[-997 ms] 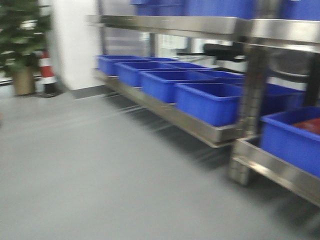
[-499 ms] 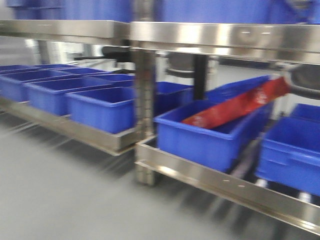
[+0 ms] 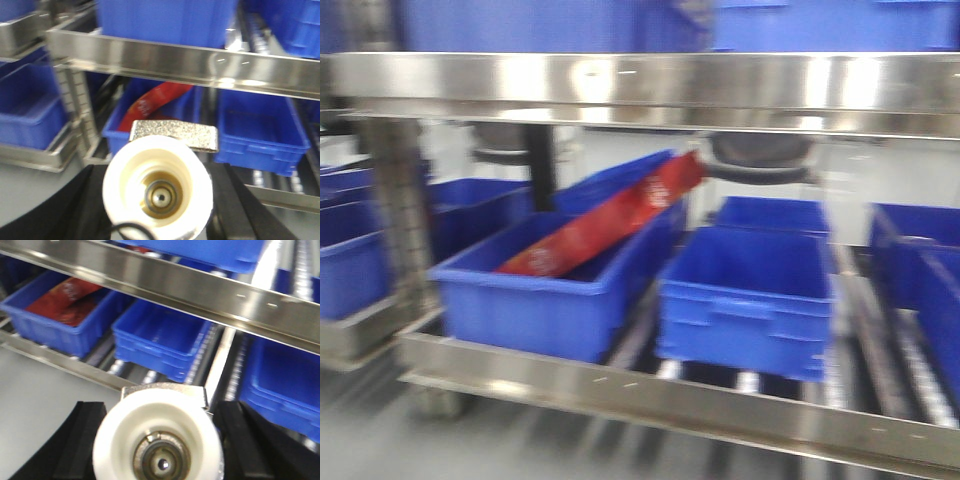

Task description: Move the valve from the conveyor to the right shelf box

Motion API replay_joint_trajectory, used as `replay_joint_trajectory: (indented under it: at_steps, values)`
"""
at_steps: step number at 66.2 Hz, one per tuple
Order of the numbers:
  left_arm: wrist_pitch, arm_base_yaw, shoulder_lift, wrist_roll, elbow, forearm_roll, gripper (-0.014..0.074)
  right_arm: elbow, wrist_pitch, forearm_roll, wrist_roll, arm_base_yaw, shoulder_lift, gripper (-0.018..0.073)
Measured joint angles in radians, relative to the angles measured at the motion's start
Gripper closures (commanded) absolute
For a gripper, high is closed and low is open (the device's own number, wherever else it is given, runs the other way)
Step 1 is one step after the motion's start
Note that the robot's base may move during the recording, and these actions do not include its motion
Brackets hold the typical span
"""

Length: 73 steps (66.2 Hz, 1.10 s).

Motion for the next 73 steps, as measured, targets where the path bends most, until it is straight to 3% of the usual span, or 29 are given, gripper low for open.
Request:
replay_joint_trajectory:
  at_steps: [73]
  values:
    - [-0.002,0.000,0.000,0.000,0.000,-0.002,0.0708,0.000,0.000,-0.004,0.000,0.000,0.000,0.0713]
